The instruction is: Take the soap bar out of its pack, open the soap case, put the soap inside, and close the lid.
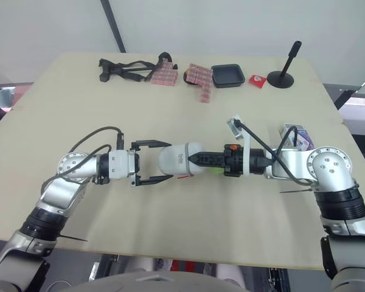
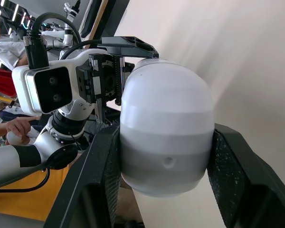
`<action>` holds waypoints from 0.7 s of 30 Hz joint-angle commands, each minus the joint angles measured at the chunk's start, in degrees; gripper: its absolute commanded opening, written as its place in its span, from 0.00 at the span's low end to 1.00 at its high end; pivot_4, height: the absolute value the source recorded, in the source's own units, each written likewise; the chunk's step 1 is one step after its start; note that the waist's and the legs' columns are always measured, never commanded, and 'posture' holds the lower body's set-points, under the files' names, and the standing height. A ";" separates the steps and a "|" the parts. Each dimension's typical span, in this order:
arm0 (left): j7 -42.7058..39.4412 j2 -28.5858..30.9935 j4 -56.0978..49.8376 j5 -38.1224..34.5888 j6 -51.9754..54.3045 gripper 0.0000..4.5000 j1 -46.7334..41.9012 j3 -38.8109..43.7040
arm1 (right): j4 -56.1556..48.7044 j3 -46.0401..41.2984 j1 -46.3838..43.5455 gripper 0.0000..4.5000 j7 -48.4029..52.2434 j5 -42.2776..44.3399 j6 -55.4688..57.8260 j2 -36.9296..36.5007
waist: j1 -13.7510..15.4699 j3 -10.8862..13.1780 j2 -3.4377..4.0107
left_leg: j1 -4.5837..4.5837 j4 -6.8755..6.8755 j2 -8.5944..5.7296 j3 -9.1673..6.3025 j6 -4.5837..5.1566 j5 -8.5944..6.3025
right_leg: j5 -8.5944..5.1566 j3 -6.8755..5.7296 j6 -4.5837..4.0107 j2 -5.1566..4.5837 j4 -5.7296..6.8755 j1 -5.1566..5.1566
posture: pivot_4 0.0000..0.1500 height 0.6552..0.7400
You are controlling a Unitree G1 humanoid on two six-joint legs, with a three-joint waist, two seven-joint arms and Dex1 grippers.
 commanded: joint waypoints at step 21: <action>0.41 0.98 -2.77 -1.31 0.62 0.77 1.36 0.78 | -0.12 -3.68 1.82 0.45 16.86 -1.57 1.53 -3.58 | 0.14 0.00 -0.01 | -0.01 -0.09 0.04 0.00 -0.01 0.00 | 0.00 0.02 0.00 0.06 -0.16 0.04 | 1.00 1.00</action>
